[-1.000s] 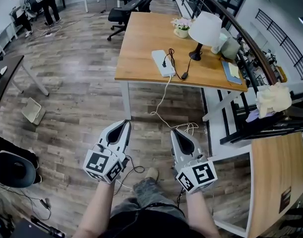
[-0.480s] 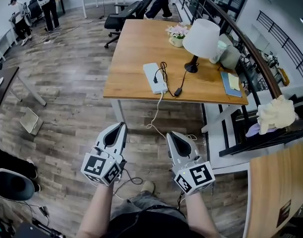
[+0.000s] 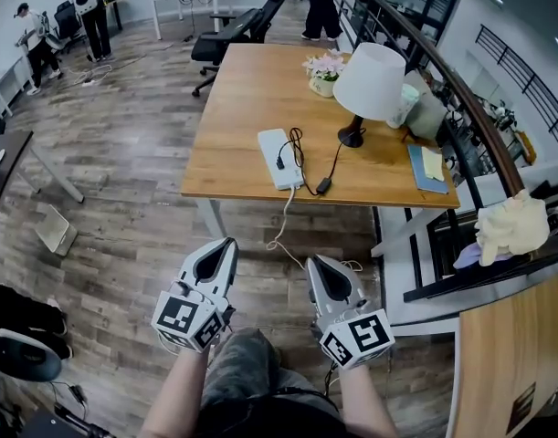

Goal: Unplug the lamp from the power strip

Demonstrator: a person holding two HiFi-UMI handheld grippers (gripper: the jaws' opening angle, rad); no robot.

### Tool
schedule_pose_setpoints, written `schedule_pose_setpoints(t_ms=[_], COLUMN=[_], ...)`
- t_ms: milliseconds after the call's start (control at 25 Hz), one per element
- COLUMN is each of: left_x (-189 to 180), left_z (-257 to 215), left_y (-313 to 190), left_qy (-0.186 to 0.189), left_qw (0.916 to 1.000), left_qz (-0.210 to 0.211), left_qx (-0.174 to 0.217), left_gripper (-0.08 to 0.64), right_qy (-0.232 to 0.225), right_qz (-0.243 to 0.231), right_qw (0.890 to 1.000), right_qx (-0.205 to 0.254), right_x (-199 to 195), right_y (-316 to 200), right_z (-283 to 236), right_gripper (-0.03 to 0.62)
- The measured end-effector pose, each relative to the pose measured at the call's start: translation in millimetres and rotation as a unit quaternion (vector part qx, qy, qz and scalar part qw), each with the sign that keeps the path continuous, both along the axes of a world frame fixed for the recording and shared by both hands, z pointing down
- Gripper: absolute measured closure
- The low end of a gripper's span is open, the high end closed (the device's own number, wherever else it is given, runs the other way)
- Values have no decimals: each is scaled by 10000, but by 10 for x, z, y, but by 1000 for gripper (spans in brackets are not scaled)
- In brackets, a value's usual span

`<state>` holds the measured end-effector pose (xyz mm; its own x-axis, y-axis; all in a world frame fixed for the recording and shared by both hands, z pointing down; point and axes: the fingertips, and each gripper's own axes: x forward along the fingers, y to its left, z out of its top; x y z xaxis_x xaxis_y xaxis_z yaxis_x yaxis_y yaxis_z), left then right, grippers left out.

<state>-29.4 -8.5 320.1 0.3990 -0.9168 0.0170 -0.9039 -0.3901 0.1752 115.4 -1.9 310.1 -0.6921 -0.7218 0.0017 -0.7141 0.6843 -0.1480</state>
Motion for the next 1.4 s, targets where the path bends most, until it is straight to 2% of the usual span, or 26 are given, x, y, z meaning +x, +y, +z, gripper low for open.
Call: schedule_pose_setpoints(t_ms=[480,760,1080,1400], left_x=[-41,-2,20,53], left_z=[29,186,472,659], left_y=[-437,-1001,-1620,-2195], left_qy=[56,115,-103,-260], left_qw=[10000,9992,9960,9912], left_qz=[17,378,837,1231], left_qx=[62,-14,-308,-403], left_gripper=[563,563,563,563], right_qy=[151,241,397,453], right_qz=[-136,13,169,327], right_qw=[9998,9996,9980,9953], right_qx=[-6,-151,-463,-791], right_x=[-185,-286,-456,-601], right_y=[-432,-899,-1468,-1979], right_z=[62,194,453,714], right_gripper=[584,584,584,584])
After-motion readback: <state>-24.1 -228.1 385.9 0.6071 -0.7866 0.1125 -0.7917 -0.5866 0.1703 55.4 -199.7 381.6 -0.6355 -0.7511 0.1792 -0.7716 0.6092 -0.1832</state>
